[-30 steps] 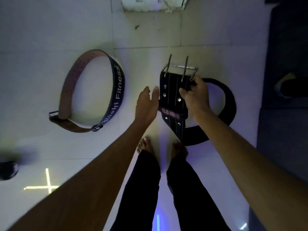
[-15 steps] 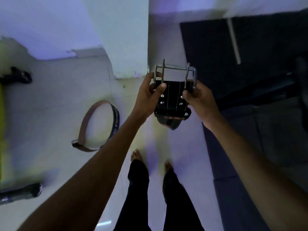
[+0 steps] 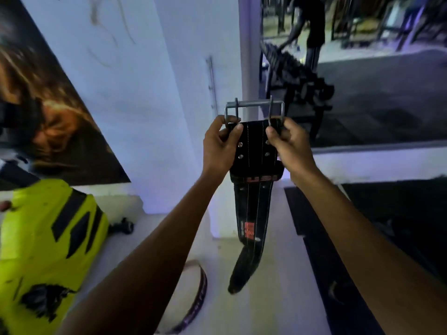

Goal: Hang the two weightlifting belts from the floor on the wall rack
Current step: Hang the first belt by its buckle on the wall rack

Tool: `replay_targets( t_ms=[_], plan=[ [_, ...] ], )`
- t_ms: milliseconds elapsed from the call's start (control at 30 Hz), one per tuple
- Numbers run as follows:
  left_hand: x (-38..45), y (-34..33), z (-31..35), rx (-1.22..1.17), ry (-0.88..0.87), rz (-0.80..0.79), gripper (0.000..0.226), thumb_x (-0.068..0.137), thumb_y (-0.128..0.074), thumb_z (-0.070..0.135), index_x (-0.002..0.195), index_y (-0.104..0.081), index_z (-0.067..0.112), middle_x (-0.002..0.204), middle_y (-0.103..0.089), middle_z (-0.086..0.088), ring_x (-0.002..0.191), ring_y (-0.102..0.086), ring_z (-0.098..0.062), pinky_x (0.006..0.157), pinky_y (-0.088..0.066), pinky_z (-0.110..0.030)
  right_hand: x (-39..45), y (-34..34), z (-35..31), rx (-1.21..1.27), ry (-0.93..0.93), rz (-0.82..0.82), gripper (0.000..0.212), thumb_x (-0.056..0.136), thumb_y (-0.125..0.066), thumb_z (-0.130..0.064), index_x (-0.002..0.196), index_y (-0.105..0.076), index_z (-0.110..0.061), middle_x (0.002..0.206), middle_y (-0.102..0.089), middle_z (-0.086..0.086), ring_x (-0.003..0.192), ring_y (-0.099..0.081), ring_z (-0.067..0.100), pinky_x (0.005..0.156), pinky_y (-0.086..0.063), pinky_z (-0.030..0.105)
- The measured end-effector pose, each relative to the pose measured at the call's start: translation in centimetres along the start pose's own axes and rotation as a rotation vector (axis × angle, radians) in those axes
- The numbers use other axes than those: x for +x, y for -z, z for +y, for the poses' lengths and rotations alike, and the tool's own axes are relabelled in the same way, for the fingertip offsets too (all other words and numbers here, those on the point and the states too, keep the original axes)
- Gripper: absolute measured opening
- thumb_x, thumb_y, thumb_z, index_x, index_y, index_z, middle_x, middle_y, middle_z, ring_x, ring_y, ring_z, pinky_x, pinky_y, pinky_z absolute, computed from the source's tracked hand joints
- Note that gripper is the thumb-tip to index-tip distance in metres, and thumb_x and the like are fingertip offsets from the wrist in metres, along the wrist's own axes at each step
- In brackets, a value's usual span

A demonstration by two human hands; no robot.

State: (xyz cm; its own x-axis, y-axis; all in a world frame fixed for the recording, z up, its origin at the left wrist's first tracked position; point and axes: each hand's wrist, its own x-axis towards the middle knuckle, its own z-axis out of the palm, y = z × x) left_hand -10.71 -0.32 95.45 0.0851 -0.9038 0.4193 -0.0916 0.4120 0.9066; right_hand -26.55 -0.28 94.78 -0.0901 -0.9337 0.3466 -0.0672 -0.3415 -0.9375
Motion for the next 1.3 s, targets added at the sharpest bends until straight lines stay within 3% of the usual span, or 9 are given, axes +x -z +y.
replay_targets(
  t_ms=[100,200,500,700,833,933,1033,1133,1300],
  plan=[
    [2.1,0.5,5.5,0.017,-0.043,0.052,0.006,0.099,-0.059,0.016,0.1,-0.06,0.011,0.083,-0.072,-0.014,0.067,-0.065,-0.021,0.055,-0.056,-0.029,1.2,-0.7,-5.0,0.068,0.05,0.048,0.019,0.097,-0.059,-0.015,0.113,-0.062,-0.006,0.084,-0.069,0.005,0.07,-0.063,0.007,0.055,-0.052,0.014],
    [4.0,1.5,10.6,0.007,-0.096,0.089,0.007,0.098,-0.06,0.017,0.1,-0.061,0.01,0.083,-0.073,-0.015,0.065,-0.065,-0.023,0.056,-0.057,-0.038,2.5,-1.7,-10.1,0.112,0.12,0.082,0.017,0.096,-0.061,-0.018,0.109,-0.066,-0.007,0.083,-0.07,-0.001,0.067,-0.065,0.001,0.06,-0.052,0.015],
    [9.8,7.3,23.5,-0.064,-0.247,0.26,0.011,0.098,-0.062,0.024,0.098,-0.065,0.014,0.069,-0.063,-0.004,0.053,-0.053,-0.018,0.047,-0.046,-0.026,3.9,-6.2,-22.0,0.188,0.348,-0.041,0.026,0.095,-0.063,-0.02,0.119,-0.065,-0.011,0.095,-0.073,-0.008,0.084,-0.069,-0.002,0.078,-0.055,0.013],
    [11.9,10.4,27.5,-0.151,-0.226,0.299,0.012,0.098,-0.062,0.022,0.086,-0.062,0.018,0.065,-0.058,-0.002,0.051,-0.051,-0.016,0.049,-0.047,-0.028,2.2,-8.7,-18.2,0.208,0.393,-0.021,0.022,0.087,-0.071,-0.01,0.107,-0.067,-0.018,0.102,-0.074,-0.003,0.097,-0.071,0.006,0.086,-0.056,0.021],
    [12.4,11.1,27.7,-0.158,-0.204,0.256,0.014,0.098,-0.062,0.022,0.085,-0.062,0.017,0.065,-0.058,-0.003,0.053,-0.052,-0.019,0.045,-0.046,-0.027,0.3,-10.7,-12.4,0.169,0.238,-0.002,0.037,0.079,-0.078,-0.037,0.094,-0.069,-0.004,0.089,-0.074,0.017,0.083,-0.067,0.02,0.08,-0.053,0.039],
    [12.9,11.4,27.0,-0.137,-0.204,0.228,0.014,0.098,-0.063,0.022,0.085,-0.063,0.017,0.067,-0.06,-0.006,0.061,-0.056,-0.024,0.048,-0.049,-0.031,-1.2,-11.5,-8.6,0.134,0.153,-0.038,0.059,0.068,-0.08,-0.055,0.076,-0.062,0.0,0.065,-0.061,0.008,0.064,-0.051,0.014,0.061,-0.04,0.026],
    [13.2,11.7,26.3,-0.146,-0.193,0.224,0.01,0.098,-0.063,0.022,0.093,-0.064,0.014,0.069,-0.06,-0.006,0.062,-0.055,-0.026,0.043,-0.046,-0.027,-2.7,-11.7,-6.3,0.083,0.099,-0.141,0.021,0.082,-0.079,-0.018,0.072,-0.062,-0.01,0.052,-0.061,-0.01,0.049,-0.052,-0.001,0.051,-0.04,0.009],
    [13.5,11.9,26.3,-0.16,-0.189,0.234,0.01,0.098,-0.062,0.022,0.091,-0.063,0.014,0.068,-0.06,-0.007,0.063,-0.054,-0.027,0.047,-0.048,-0.03,-3.5,-11.3,-3.6,-0.016,0.056,-0.211,0.01,0.082,-0.076,-0.006,0.085,-0.07,-0.013,0.075,-0.077,-0.005,0.075,-0.072,0.008,0.067,-0.053,0.016],
    [13.8,12.3,27.0,-0.162,-0.187,0.257,0.012,0.098,-0.062,0.023,0.088,-0.062,0.016,0.066,-0.06,-0.005,0.062,-0.055,-0.025,0.051,-0.05,-0.033,-1.2,-11.2,-6.6,-0.015,0.094,-0.214,0.034,0.072,-0.081,-0.026,0.101,-0.07,-0.012,0.092,-0.079,0.0,0.091,-0.074,0.017,0.075,-0.056,0.019]
  ],
)
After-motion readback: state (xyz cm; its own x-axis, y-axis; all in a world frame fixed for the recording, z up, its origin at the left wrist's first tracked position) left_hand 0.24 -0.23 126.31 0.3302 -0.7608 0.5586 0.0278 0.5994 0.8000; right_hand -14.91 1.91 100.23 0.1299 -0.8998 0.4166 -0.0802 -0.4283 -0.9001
